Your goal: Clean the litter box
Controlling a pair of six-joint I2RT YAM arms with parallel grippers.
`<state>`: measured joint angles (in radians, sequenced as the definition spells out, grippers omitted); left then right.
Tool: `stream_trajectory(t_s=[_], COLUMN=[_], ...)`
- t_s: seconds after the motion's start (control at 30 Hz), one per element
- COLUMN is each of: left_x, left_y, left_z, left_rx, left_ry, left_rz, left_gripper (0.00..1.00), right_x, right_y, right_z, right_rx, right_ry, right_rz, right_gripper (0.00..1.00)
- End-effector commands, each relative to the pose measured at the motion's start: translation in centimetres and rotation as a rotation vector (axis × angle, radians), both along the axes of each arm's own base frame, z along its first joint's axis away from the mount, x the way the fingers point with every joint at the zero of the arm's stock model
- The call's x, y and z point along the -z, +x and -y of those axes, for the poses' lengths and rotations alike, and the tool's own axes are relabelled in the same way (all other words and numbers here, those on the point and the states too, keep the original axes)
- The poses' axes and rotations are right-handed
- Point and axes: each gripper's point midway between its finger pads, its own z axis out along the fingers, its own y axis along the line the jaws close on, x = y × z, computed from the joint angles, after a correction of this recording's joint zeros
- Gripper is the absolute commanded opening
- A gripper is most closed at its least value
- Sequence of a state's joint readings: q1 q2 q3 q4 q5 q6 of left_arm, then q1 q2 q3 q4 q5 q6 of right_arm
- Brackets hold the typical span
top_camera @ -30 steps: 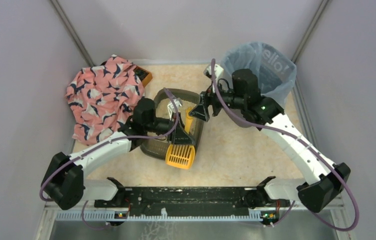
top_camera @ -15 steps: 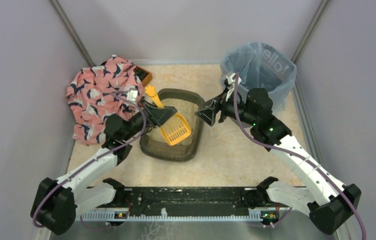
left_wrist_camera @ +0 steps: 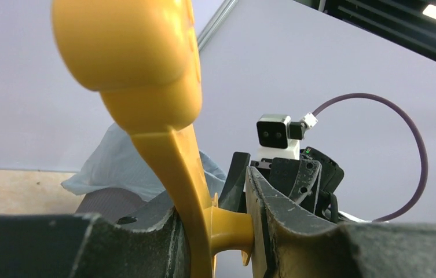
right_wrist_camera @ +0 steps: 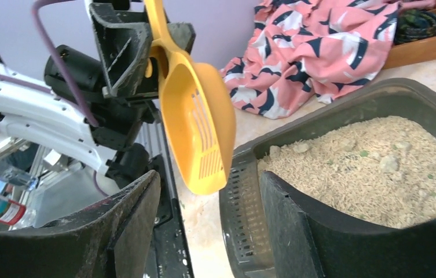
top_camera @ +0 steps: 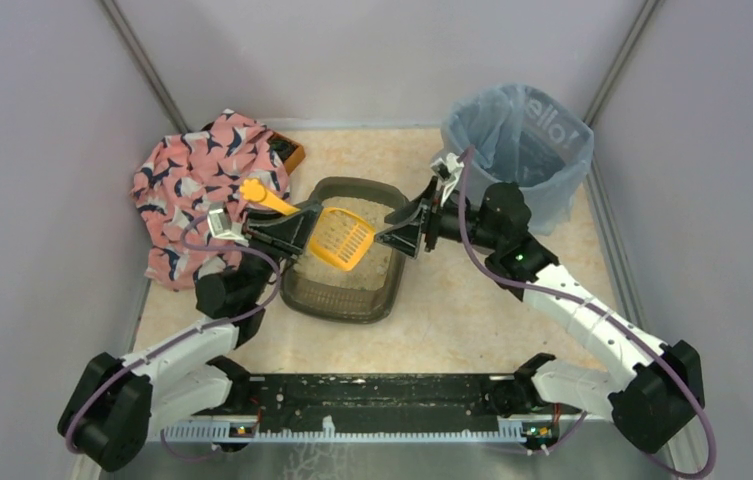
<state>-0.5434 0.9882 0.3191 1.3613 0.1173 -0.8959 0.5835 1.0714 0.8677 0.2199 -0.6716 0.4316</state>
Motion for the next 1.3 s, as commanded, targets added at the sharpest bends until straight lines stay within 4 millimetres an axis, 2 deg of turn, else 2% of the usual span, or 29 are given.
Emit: stream_trajectory(t_s=[0.0,0.33,0.37,0.4,0.47,0.53,0.57,0.73,0.77,0.83,0.9,0.93,1.0,1.1,1.27], left_x=[-3.6,-4.6,-4.7,-4.7,-4.6,-4.5,-4.3,-2.4,-1.9,-0.8,0.1,0.4,0.3,1.0,2.9], left_y=[-1.2,-1.6,-1.6,-1.5,-1.6,-1.8,-1.8,-1.4,-1.4,-1.2,-1.2,-1.2,-1.1,-1.4,-1.8], left_z=[-0.9,0.5,0.5,0.5,0.6,0.7,0.7,2.1,2.7,4.0,4.5,4.5,4.4,4.7,4.8], left_rx=[0.012,0.059,0.055,0.049,0.046,0.052,0.053,0.056,0.060,0.073,0.073,0.061,0.042,0.063,0.114], left_ry=[-0.131,-0.171,-0.166,-0.160,-0.142,-0.129,-0.119,0.015,0.069,0.206,0.324,0.370,0.455,0.580,0.698], left_rz=[0.117,0.152,0.148,0.143,0.143,0.140,0.142,0.098,0.098,0.083,0.065,0.066,0.067,0.046,-0.043], left_gripper=[0.00,0.00,0.00,0.00,0.00,0.00,0.00,0.01,0.13,0.52,0.74,0.81,0.87,0.90,0.90], right_x=[-1.8,-0.3,-0.2,-0.2,-0.3,-0.5,-0.6,-0.8,-0.9,-1.0,-0.9,-0.9,-0.7,-0.6,-1.2], right_y=[-1.8,-2.9,-3.0,-3.0,-3.1,-2.9,-2.8,-2.7,-2.7,-3.0,-3.3,-3.4,-3.7,-3.7,-1.9], right_z=[-1.3,-4.2,-4.3,-4.3,-4.4,-4.4,-4.4,-4.2,-4.0,-3.8,-3.4,-3.3,-3.0,-2.3,0.0], right_rx=[-0.115,-0.200,-0.204,-0.209,-0.213,-0.206,-0.198,-0.182,-0.177,-0.188,-0.195,-0.200,-0.213,-0.208,-0.161], right_ry=[0.056,0.019,0.024,0.026,0.037,0.044,0.045,0.031,0.020,-0.004,-0.041,-0.060,-0.099,-0.130,-0.128], right_rz=[0.067,0.033,0.033,0.029,0.032,0.035,0.039,0.047,0.050,0.064,0.070,0.077,0.085,0.086,0.089], right_gripper=[0.63,0.62,0.59,0.50,0.24,0.03,0.00,0.00,0.00,0.00,0.00,0.00,0.00,0.00,0.00])
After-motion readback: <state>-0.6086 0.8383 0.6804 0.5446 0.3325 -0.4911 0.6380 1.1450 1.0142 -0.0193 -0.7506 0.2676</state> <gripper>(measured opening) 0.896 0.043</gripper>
